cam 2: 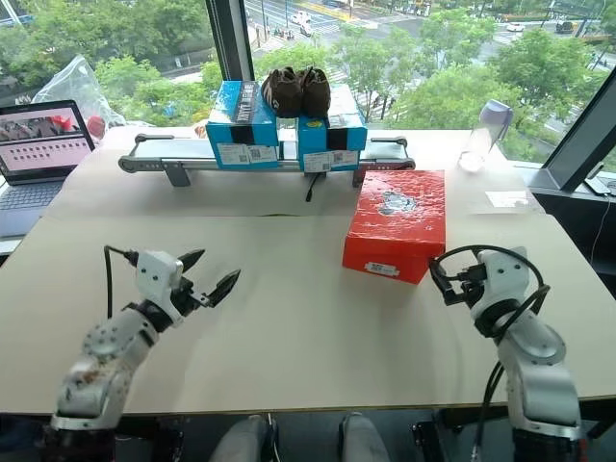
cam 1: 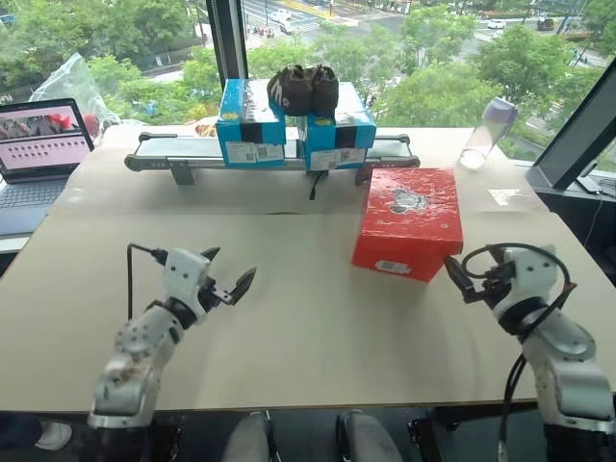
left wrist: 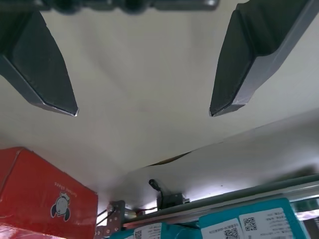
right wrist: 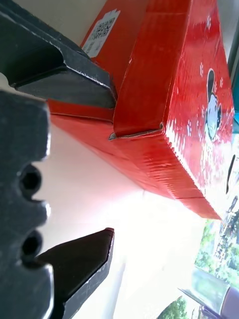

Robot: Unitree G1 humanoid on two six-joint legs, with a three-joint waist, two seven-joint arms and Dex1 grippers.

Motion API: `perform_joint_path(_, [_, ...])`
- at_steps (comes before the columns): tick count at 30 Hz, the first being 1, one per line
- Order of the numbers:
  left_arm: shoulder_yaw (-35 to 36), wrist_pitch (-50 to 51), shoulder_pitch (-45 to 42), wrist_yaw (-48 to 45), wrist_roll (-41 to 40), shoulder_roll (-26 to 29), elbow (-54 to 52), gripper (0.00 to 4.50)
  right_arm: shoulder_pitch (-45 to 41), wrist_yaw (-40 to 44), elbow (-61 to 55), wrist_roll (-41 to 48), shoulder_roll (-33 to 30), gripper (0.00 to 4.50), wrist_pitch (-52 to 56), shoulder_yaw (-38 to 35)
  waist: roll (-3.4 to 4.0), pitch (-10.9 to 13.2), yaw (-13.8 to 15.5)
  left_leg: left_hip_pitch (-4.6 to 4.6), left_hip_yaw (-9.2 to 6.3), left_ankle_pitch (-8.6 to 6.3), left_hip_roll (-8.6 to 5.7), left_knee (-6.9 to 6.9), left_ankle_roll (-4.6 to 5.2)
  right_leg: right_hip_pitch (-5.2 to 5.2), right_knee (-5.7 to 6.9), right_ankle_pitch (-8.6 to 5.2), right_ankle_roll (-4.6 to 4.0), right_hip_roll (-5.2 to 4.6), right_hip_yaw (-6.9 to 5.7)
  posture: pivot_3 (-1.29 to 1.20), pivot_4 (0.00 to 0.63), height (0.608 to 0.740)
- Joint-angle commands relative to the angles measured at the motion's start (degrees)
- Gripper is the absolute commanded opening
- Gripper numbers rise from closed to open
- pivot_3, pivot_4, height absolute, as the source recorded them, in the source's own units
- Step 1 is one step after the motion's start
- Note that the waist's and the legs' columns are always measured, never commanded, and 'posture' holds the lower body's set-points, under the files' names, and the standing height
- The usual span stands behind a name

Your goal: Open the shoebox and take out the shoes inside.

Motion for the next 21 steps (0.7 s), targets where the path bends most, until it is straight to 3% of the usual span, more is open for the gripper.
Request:
perform_joint_path(1, [1.2,4.6,-3.2,-4.5,-4.4,4.0,-2.4,4.5,-0.6,5.2,-0.5,2.7,-4.3,4.43,1.2,-1.6,0.0,0.0,-0.1,-0.01,0.01,0.05,-0.01,-0.01,0.09,-0.02,-0.02,0.0,0.0,0.01,0.02,0.0,0.15,0.74])
perform_joint_path(2, [2.0,6.0,-3.9,-5.2,-5.8,5.0,-2.8,4.5,0.2,7.1,-0.7,3.0,-5.8,4.43,1.5,-1.5,0.0,0.0,-0.2,-0.01,0.03,0.34,0.0,-0.01,0.56,-0.01,-0.02,0.0,0.01,0.03,0.06,0.0,0.15,0.74])
perform_joint_path(9, [6.5,13.6,-8.0,-10.0,-13.3,12.8,-5.1,4.5,6.2,20.5,-0.2,8.7,-17.7,4.43,9.0,-5.4,-0.04,0.0,0.2,-0.16,0.0,0.05,-0.07,-0.05,0.64,-0.04,-0.04,-0.25,0.55,0.0,0.08,0.0,0.15,0.74])
perform_joint_path(13, [7.8,15.8,-12.6,-11.2,-16.2,15.7,-5.3,4.5,4.0,24.6,4.6,9.3,-23.5,4.43,9.6,-8.0,-0.08,0.0,0.3,-0.14,0.02,0.05,-0.15,0.02,0.63,-0.01,-0.06,-0.42,0.29,-0.05,0.12,0.0,0.15,0.74])
perform_joint_path(21, [7.3,18.0,-22.8,-8.7,-18.0,15.9,-4.0,4.5,-3.8,24.7,8.4,8.5,-25.9,4.43,8.4,-7.8,-0.16,0.1,0.1,-0.05,0.0,0.06,-0.16,0.19,0.64,0.12,0.0,-0.33,0.32,0.0,0.16,0.0,0.15,0.74])
